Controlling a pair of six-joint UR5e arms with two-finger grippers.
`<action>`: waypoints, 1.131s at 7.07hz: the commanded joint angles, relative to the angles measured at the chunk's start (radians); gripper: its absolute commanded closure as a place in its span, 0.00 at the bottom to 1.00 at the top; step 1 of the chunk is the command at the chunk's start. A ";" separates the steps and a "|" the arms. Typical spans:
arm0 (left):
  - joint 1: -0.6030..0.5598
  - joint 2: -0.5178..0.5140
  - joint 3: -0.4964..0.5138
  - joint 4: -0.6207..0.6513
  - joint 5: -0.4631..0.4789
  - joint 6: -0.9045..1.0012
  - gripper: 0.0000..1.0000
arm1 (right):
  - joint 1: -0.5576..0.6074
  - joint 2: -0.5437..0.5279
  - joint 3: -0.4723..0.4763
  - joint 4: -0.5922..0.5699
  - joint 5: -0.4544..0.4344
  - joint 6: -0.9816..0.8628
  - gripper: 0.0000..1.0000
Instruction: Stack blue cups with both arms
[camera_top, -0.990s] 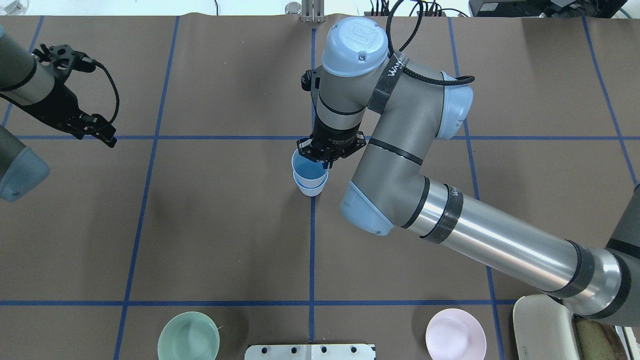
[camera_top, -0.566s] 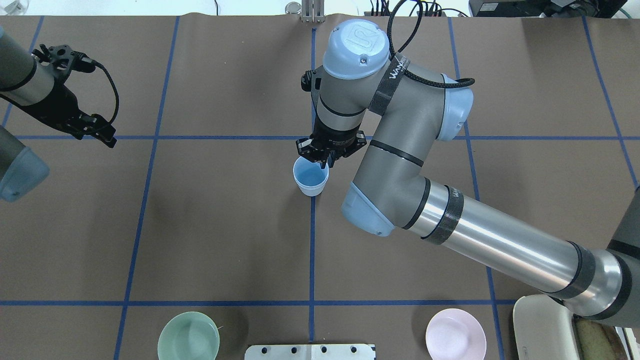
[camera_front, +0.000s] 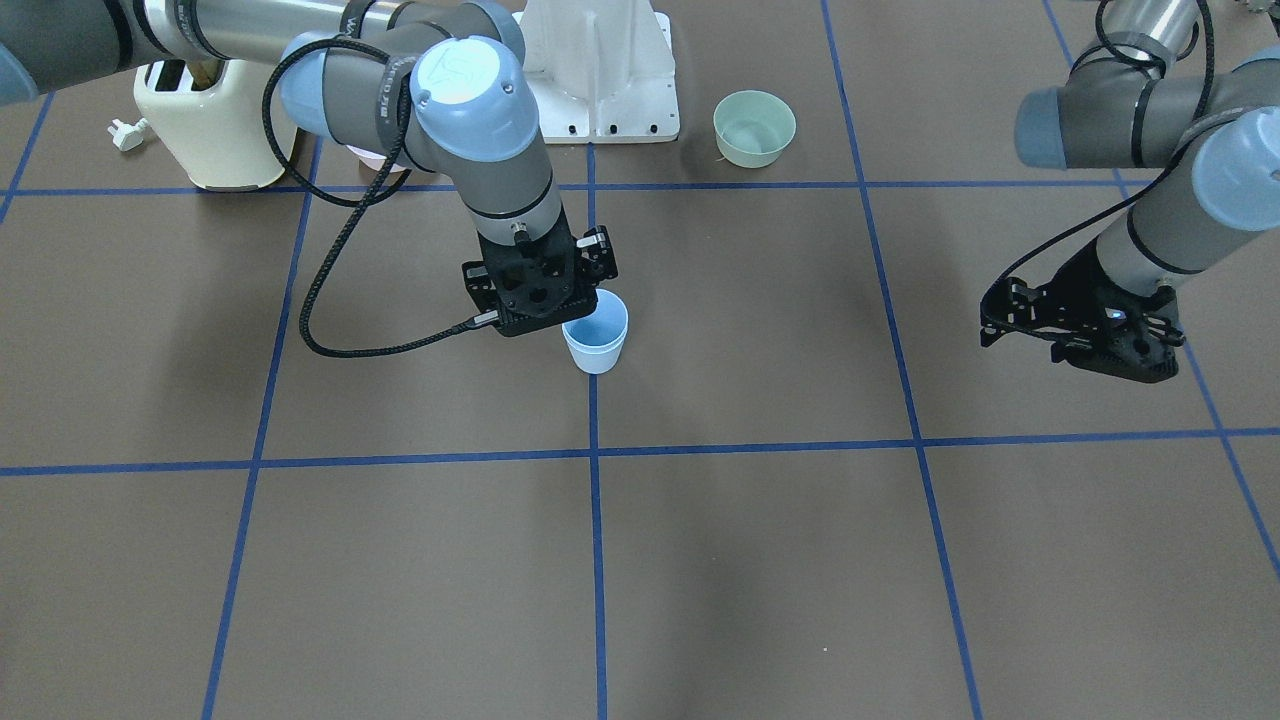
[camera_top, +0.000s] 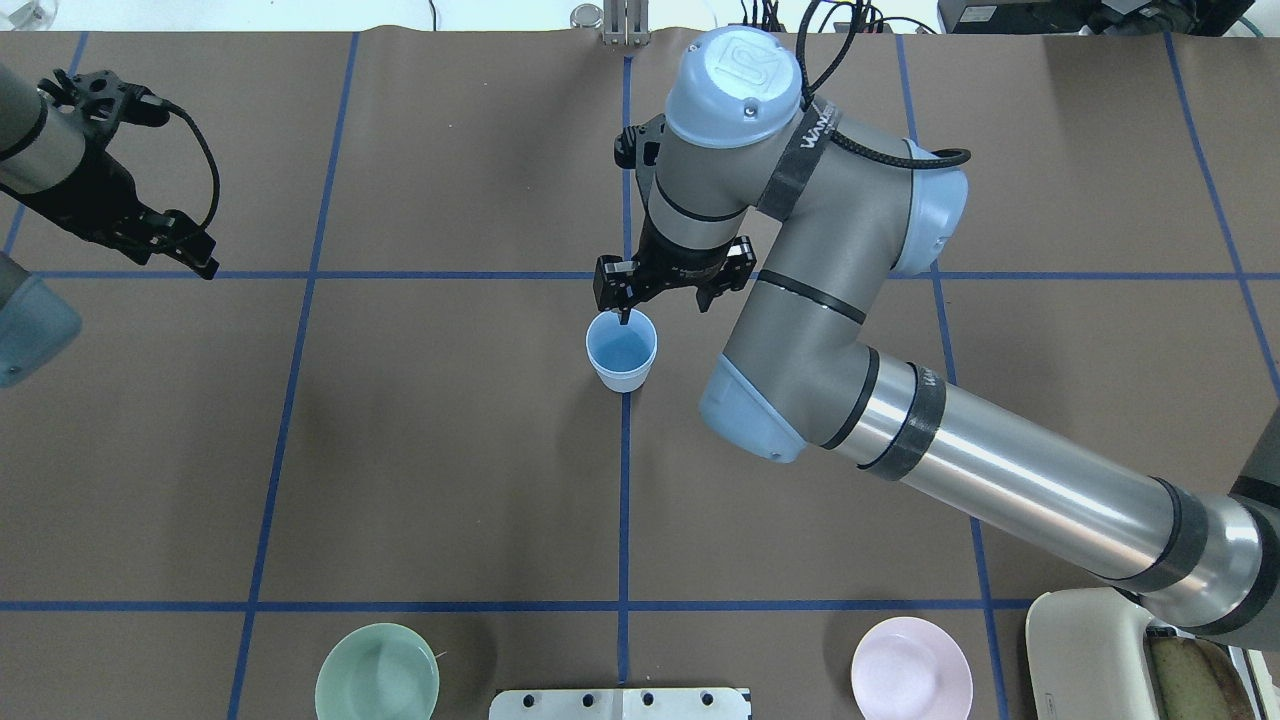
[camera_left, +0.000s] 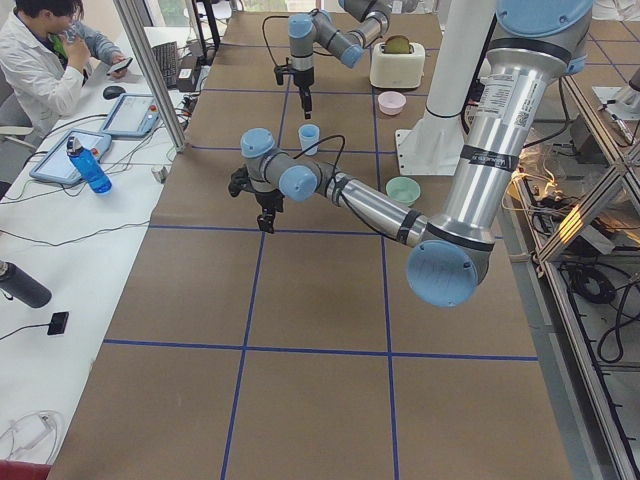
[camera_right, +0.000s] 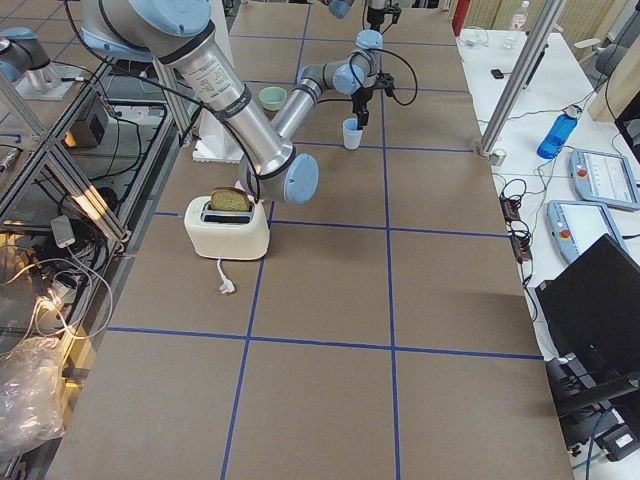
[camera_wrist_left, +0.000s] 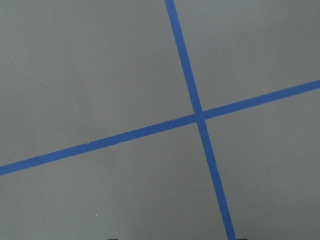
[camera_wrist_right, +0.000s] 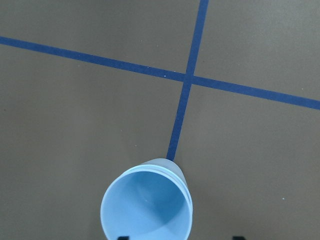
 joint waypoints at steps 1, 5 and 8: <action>-0.080 0.001 0.000 0.014 -0.019 0.006 0.03 | 0.125 -0.140 0.122 0.002 0.013 -0.039 0.00; -0.270 0.027 0.113 0.100 -0.106 0.334 0.01 | 0.433 -0.318 0.076 0.025 0.021 -0.372 0.00; -0.362 0.061 0.159 0.176 -0.108 0.400 0.00 | 0.632 -0.515 0.058 0.019 0.067 -0.439 0.00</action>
